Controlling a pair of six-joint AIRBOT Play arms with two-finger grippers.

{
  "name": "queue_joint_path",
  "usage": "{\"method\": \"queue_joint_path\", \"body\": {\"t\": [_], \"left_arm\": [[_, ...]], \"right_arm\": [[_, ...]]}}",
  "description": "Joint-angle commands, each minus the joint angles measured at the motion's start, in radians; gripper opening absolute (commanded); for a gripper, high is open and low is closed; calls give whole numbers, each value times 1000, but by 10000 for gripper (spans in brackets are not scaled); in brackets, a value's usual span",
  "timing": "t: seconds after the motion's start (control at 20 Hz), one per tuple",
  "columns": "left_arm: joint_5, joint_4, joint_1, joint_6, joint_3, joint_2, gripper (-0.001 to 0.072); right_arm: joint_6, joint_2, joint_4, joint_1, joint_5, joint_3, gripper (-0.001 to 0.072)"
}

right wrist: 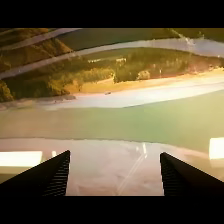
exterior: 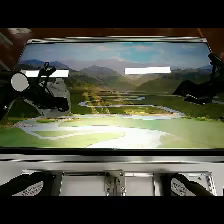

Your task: Fold the shirts.

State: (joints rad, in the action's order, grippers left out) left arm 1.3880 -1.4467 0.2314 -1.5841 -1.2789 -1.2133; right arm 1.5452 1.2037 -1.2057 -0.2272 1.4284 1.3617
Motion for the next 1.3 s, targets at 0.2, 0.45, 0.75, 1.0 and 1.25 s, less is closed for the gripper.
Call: {"method": "queue_joint_path", "body": {"t": [0.2, 0.45, 0.75, 1.0, 1.25], "left_arm": [[0, 0, 0, 0, 0, 1, 713], [0, 0, 0, 0, 0, 1, 713], [0, 0, 0, 0, 0, 1, 713], [-71, 15, 0, 0, 0, -24, 713], [-181, -124, -126, -146, -36, -135, 668]], "right_arm": [[0, 0, 0, 0, 0, 1, 692], [0, 0, 0, 0, 0, 1, 692], [0, 0, 0, 0, -63, 1, 692], [-12, 1, -31, 0, -122, 1, 692], [-97, 9, -84, 0, -127, 1, 691]]}}
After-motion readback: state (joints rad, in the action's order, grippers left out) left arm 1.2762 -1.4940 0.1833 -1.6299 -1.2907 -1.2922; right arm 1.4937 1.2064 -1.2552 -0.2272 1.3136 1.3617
